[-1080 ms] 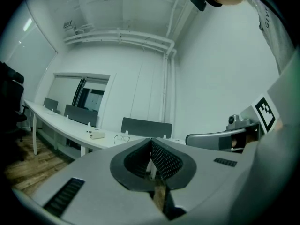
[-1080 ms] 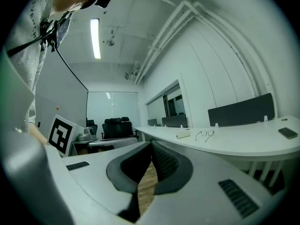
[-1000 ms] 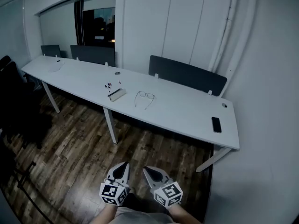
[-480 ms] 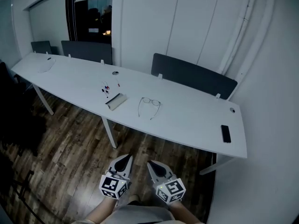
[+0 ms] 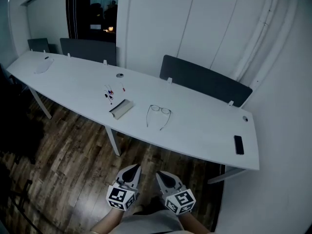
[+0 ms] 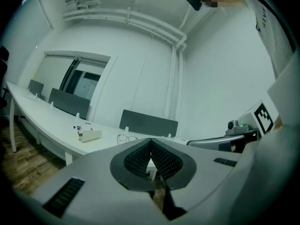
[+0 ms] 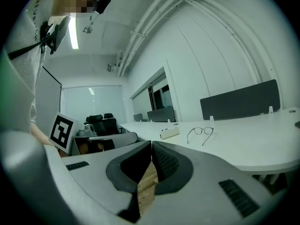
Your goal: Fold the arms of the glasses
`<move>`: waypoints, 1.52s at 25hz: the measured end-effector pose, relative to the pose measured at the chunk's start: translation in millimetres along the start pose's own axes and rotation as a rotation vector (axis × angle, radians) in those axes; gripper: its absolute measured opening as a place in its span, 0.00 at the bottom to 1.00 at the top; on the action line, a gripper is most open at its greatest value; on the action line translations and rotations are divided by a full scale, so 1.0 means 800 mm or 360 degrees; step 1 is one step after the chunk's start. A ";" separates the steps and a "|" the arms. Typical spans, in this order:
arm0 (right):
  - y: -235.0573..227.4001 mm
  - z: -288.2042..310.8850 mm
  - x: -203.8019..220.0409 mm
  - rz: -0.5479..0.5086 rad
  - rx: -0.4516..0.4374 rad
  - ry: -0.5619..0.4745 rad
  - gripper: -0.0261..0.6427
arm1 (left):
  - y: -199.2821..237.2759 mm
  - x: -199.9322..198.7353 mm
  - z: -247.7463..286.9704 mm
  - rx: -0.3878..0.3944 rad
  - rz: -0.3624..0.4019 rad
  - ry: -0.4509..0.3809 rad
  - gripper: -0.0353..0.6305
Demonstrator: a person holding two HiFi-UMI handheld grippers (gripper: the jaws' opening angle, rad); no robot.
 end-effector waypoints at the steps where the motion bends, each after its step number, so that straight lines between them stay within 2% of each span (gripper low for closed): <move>1: -0.005 0.009 -0.004 -0.0011 -0.0008 -0.0005 0.07 | 0.006 -0.003 0.006 -0.0004 0.0006 -0.0009 0.08; 6: -0.032 0.059 -0.005 -0.0024 -0.0059 0.0009 0.07 | 0.041 -0.006 0.033 -0.0045 0.0031 -0.0017 0.08; 11: -0.075 0.114 -0.010 -0.0037 -0.0079 0.0040 0.07 | 0.087 -0.004 0.074 -0.0101 0.0029 0.0028 0.08; 20: -0.177 0.210 -0.029 -0.0068 -0.0069 0.0095 0.07 | 0.160 -0.016 0.190 -0.0083 0.0064 0.0096 0.08; 29: -0.275 0.263 -0.029 -0.0139 -0.0033 0.0230 0.07 | 0.219 -0.006 0.281 -0.0055 0.0067 0.0137 0.08; 34: -0.321 0.280 -0.019 -0.0246 -0.0029 0.0327 0.07 | 0.250 0.001 0.325 -0.0066 0.0080 0.0152 0.08; 38: -0.354 0.293 -0.009 -0.0397 -0.0019 0.0419 0.07 | 0.260 0.008 0.358 -0.0045 0.0112 0.0210 0.10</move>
Point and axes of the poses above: the fingertips, and each gripper's own axes: z forward along the fingers, y to its left, x out of its underside, the point moved 3 cm from there along -z, backward along the fingers, and after that the axes turned 1 degree about x, right-handed, at the moved point
